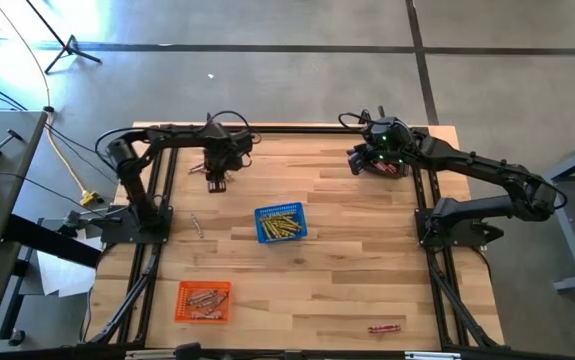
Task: Sort crayons
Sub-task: Put the red crayon into the black basket
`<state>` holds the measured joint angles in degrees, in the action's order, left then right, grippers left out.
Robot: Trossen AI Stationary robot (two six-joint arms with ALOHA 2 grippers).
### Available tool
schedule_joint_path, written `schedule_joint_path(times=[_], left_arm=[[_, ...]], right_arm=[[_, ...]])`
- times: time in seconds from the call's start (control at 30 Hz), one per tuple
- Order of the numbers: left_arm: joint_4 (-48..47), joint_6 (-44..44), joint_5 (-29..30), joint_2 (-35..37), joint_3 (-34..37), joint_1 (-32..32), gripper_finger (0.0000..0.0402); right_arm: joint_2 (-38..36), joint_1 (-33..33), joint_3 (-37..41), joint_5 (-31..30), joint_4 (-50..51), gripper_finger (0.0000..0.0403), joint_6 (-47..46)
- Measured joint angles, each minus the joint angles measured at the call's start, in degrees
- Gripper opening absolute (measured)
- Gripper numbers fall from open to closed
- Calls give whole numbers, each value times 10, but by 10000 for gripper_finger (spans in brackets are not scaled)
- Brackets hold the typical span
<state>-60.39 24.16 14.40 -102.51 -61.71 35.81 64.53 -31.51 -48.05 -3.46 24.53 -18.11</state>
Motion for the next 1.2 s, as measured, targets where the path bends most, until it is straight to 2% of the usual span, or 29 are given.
schedule_joint_path(times=[0.2,0.57,0.8,1.2], left_arm=[[0,-6,1,-31,0,2,104],[0,26,-3,-7,0,3,104],[15,74,-35,-11,0,22,104],[35,65,-48,-11,0,55,104]], right_arm=[[0,0,0,0,0,126,21],[0,-1,0,0,0,126,47],[0,-19,0,0,0,126,48],[0,-45,0,0,0,126,31]])
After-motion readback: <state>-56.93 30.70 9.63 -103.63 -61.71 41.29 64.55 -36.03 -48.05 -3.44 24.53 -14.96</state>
